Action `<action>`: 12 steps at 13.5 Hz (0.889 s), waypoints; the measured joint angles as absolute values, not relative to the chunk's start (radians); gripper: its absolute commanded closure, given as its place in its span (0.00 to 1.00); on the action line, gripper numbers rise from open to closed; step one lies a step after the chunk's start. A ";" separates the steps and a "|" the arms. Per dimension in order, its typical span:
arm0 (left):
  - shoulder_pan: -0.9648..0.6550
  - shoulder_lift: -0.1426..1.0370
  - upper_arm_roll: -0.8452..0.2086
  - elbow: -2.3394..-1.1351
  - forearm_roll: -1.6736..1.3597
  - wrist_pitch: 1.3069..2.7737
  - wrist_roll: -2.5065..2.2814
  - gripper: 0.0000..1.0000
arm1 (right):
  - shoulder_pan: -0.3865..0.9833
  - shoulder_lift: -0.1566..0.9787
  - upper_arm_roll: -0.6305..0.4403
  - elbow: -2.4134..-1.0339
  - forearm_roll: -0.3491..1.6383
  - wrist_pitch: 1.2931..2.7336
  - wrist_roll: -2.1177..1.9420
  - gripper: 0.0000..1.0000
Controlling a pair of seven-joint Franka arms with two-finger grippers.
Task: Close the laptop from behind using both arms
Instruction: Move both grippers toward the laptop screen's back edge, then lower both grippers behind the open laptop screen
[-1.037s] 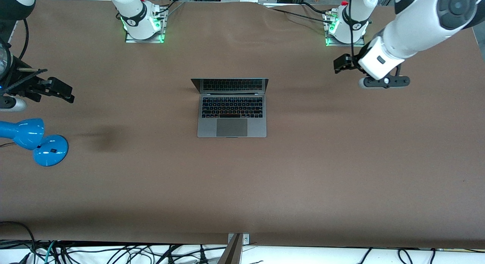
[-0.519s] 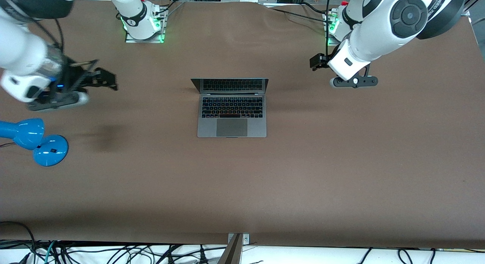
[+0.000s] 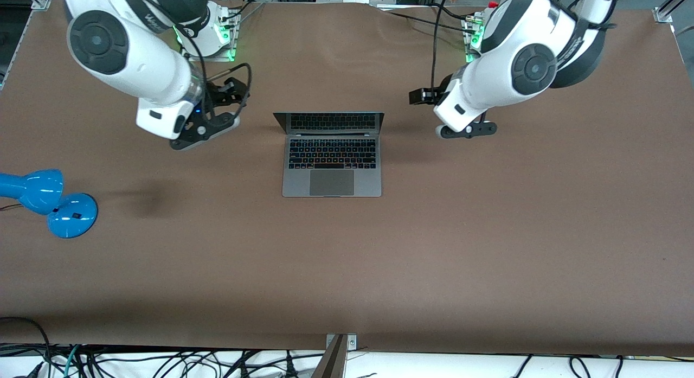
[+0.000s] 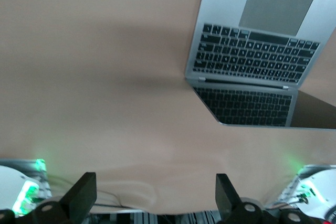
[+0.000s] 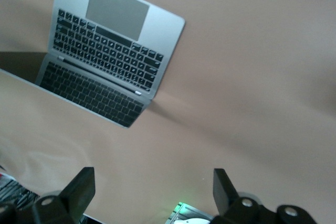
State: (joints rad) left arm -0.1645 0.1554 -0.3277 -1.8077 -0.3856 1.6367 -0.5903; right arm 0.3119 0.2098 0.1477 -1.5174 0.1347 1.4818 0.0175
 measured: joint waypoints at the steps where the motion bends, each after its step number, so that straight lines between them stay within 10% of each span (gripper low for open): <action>1: -0.166 0.175 -0.344 -1.808 -0.404 1.638 -0.615 0.00 | 0.331 0.217 0.148 -1.518 0.140 1.478 0.026 0.48; 3: -0.176 0.206 -0.365 -1.807 -0.420 1.640 -0.667 0.00 | 0.369 0.233 0.147 -1.518 0.184 1.468 0.105 0.76; 7: -0.229 0.241 -0.369 -1.807 -0.454 1.696 -0.731 0.15 | 0.431 0.279 0.148 -1.518 0.260 1.468 0.297 0.92; 11: -0.293 0.297 -0.370 -1.807 -0.454 1.796 -0.814 0.99 | 0.450 0.333 0.147 -1.520 0.293 1.411 0.312 0.94; 12: -0.299 0.305 -0.370 -1.807 -0.454 1.807 -0.826 1.00 | 0.454 0.347 0.147 -1.521 0.299 1.395 0.314 0.94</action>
